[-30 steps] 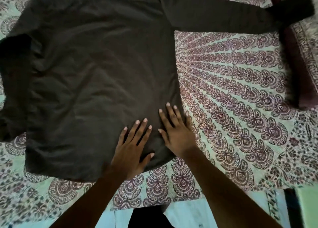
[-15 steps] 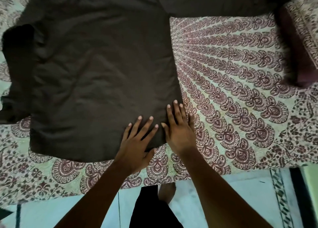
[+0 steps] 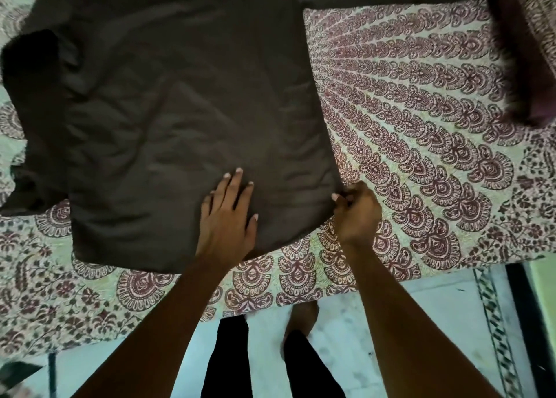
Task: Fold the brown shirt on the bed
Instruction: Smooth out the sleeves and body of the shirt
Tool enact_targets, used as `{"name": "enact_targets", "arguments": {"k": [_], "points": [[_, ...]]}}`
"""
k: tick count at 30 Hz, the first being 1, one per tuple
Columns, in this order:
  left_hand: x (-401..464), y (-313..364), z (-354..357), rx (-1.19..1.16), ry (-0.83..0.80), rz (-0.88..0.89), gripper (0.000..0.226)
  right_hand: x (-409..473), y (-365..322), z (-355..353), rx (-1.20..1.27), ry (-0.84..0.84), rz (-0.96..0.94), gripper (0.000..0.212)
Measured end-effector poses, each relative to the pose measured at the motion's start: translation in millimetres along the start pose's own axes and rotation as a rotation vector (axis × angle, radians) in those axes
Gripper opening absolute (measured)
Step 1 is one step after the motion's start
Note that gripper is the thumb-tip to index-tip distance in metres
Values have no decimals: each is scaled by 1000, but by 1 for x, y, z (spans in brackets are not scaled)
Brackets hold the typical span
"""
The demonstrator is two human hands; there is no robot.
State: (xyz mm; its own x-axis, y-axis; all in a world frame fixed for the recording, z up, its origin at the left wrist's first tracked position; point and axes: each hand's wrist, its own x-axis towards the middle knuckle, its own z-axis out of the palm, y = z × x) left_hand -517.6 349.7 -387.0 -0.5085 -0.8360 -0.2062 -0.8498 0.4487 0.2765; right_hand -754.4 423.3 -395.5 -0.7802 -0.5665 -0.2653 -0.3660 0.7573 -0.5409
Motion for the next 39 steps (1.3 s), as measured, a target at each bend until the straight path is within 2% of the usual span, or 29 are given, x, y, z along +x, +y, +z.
{"name": "enact_targets", "arguments": {"k": [3, 7, 10, 13, 16, 20, 24, 26, 28, 31, 33, 35, 39], "points": [[0, -14, -2, 26, -108, 14, 69, -13, -1, -10, -69, 34, 113, 13], [18, -35, -19, -13, -51, 81, 55, -33, -40, -6, -253, 141, -176, 32], [48, -65, -29, 13, 81, 43, 58, -27, -88, 32, -247, 70, -378, 52], [68, -100, -25, 92, 93, -14, 68, -23, -124, 83, -301, -37, -490, 64], [61, -124, -19, 100, 44, -18, 74, -33, -113, 107, -385, -77, -402, 66], [28, -129, -17, 90, -3, 2, 76, -85, -53, 77, -506, 2, -216, 71], [-1, -130, -17, 100, -37, 16, 79, -107, -33, 58, -492, 26, 92, 84], [3, -129, -21, 79, -4, 22, 78, -93, -55, 62, -467, 94, 75, 86], [24, -129, -29, 43, 59, 28, 74, -67, -89, 78, -426, 113, -90, 85], [68, -136, -38, 57, 86, 32, 73, -24, -138, 113, -371, -5, -311, 77], [91, -145, -40, 77, 31, 25, 77, -9, -146, 127, -396, -91, -358, 69], [100, -153, -42, 73, -25, 22, 81, -15, -130, 121, -439, -78, -304, 65], [96, -156, -50, 36, -79, 42, 88, -61, -78, 83, -462, 22, -18, 70]]}}
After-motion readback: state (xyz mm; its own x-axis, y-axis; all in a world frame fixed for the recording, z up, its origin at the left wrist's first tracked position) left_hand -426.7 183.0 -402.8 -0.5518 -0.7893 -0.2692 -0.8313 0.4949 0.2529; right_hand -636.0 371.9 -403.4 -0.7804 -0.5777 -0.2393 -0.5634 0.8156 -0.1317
